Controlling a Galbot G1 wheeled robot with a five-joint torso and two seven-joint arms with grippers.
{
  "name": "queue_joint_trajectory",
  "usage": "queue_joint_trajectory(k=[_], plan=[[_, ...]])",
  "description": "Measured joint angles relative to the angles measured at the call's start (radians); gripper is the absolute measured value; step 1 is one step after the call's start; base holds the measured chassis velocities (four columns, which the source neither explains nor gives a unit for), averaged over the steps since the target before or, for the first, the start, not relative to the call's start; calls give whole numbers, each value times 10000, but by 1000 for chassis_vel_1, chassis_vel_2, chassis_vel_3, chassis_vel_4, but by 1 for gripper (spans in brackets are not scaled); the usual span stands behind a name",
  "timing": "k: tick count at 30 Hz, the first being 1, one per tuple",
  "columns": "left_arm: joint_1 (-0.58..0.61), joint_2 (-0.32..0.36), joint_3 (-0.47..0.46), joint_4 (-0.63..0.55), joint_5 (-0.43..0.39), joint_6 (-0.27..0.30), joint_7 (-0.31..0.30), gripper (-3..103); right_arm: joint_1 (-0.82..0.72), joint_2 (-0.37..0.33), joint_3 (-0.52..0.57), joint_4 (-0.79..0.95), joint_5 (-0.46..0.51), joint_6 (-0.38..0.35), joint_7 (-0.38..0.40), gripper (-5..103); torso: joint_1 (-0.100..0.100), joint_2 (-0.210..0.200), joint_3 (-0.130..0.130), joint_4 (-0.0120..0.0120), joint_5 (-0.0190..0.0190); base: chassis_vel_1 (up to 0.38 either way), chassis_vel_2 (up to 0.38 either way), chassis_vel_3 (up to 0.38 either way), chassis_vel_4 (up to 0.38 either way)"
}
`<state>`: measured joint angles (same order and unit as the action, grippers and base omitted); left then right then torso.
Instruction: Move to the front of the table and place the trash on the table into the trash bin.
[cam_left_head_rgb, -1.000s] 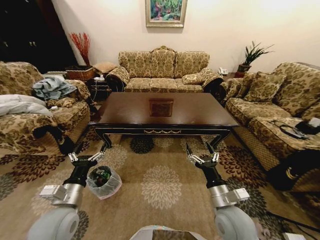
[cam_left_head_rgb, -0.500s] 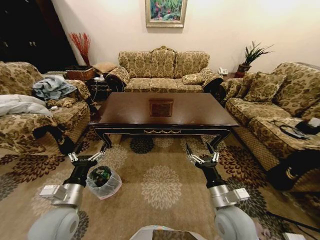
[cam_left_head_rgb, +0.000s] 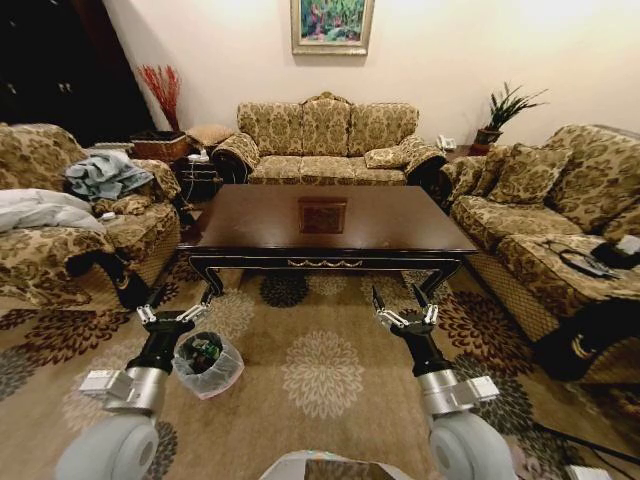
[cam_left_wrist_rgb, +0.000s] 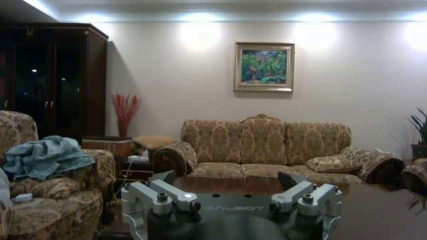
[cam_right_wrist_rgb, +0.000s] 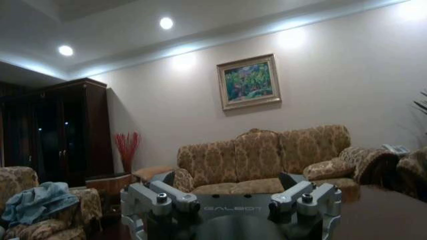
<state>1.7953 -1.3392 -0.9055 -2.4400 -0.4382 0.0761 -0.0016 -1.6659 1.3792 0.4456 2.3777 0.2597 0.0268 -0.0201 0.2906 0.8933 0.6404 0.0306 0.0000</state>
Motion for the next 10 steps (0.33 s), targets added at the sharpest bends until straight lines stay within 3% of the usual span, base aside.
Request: queue_joint_trajectory(k=[10], plan=[[0, 0, 0, 0, 0, 0, 0, 100, 0, 0, 1, 0, 0, 0, 0, 100, 0, 0, 0, 0, 0, 0, 0, 0, 0]])
